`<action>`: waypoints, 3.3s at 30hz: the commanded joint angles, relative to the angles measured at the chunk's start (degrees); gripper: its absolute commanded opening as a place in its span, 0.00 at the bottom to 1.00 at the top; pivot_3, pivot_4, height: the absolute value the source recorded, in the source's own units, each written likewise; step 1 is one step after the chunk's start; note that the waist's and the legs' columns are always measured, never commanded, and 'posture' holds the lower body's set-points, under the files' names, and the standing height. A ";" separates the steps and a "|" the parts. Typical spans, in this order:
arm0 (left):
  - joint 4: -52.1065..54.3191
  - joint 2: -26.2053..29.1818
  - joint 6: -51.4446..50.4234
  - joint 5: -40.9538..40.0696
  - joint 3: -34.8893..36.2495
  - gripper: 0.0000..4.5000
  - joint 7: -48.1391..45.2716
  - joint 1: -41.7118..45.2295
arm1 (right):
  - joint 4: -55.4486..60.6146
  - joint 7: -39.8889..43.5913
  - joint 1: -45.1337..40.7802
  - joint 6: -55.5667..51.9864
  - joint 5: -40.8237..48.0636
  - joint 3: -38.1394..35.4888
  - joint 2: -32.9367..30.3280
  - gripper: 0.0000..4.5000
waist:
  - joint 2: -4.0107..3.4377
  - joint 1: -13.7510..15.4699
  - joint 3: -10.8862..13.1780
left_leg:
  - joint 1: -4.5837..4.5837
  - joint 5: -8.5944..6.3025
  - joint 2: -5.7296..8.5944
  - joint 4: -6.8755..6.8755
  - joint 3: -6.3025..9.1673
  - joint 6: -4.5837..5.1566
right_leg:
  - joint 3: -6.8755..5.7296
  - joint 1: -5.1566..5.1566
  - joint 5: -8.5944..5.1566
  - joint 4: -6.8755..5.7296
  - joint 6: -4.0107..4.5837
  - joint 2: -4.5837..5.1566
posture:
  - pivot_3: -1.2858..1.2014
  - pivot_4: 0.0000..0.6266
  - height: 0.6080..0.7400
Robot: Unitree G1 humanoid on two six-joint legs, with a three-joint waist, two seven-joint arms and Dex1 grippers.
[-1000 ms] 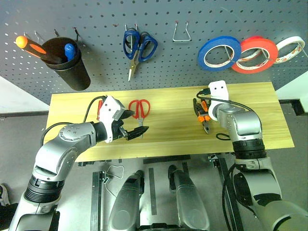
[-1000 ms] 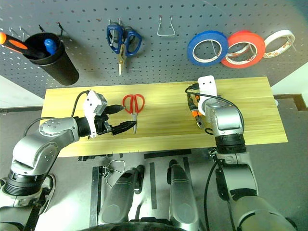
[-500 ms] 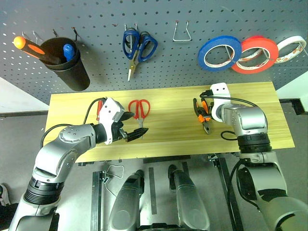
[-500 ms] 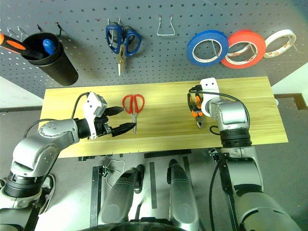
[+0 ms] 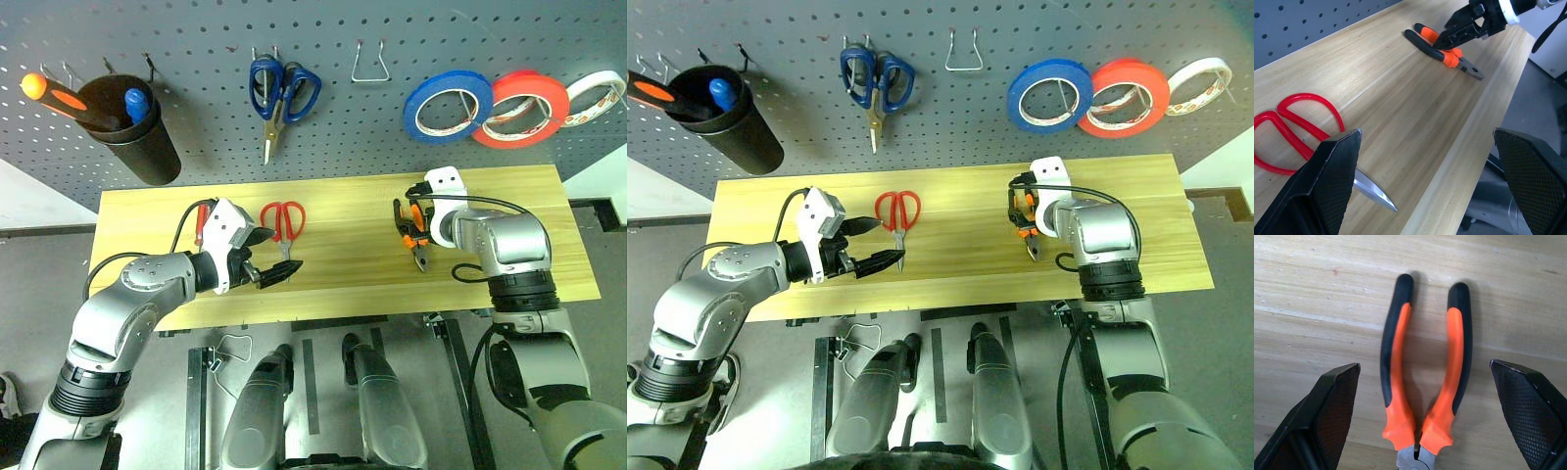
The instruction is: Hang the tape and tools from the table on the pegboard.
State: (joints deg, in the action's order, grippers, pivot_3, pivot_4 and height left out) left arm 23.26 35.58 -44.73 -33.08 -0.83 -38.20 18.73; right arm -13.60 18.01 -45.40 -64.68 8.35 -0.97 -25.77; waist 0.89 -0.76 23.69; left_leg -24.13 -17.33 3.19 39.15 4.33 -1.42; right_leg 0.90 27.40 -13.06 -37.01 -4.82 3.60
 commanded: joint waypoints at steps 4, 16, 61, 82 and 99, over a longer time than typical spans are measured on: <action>2.61 -0.45 0.12 -0.42 0.58 1.00 0.29 -0.45 | 2.38 0.81 -0.25 -0.60 -0.05 -0.17 -1.17 0.99 | 0.01 -0.03 0.01 | -0.01 0.00 0.00 0.00 0.00 0.00 | 0.00 0.01 0.00 0.00 0.00 0.00 | 0.54 0.73 1.00; 3.75 -0.09 -0.49 -0.71 1.02 1.00 0.45 -1.52 | 0.97 -0.04 1.58 -0.60 -0.39 0.71 1.29 0.99 | 0.01 -0.01 0.12 | -0.03 0.00 0.00 0.00 0.00 0.01 | 0.01 0.04 0.00 0.00 0.00 0.00 | 0.54 0.75 1.00; 3.24 -0.72 0.41 -0.52 1.11 1.00 0.93 0.86 | 15.27 6.65 7.35 1.90 0.37 1.74 -2.83 0.65 | 0.23 0.12 0.60 | -0.28 0.01 0.01 0.03 0.03 -0.02 | -0.03 0.26 0.00 0.04 -0.01 0.03 | 0.54 0.65 1.00; -3.01 -4.99 14.34 -3.71 4.45 1.00 -10.53 2.88 | 50.97 18.51 15.17 2.74 20.28 -12.69 -7.81 0.65 | 0.34 0.25 -0.53 | -0.34 0.08 0.04 0.07 0.01 -0.15 | -0.22 0.34 0.01 0.00 0.00 0.06 | 0.54 0.45 1.00; -5.07 -13.08 24.71 -5.41 11.90 1.00 -5.61 2.78 | 48.62 6.47 -2.80 13.91 26.37 -12.87 -1.45 0.65 | 0.43 0.16 -4.15 | -0.27 0.10 0.04 0.73 0.03 -0.17 | -0.25 0.14 0.04 -0.29 0.02 0.04 | 0.54 0.37 1.00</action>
State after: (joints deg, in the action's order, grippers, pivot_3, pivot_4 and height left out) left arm 17.56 22.80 -22.49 -39.16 10.10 -44.44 21.91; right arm 35.17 26.43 -45.41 -54.50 35.61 -13.25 -27.91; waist 1.32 -0.60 19.54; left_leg -24.39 -17.23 3.23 39.95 4.38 -1.59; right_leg 0.63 27.50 -13.00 -37.34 -4.80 3.64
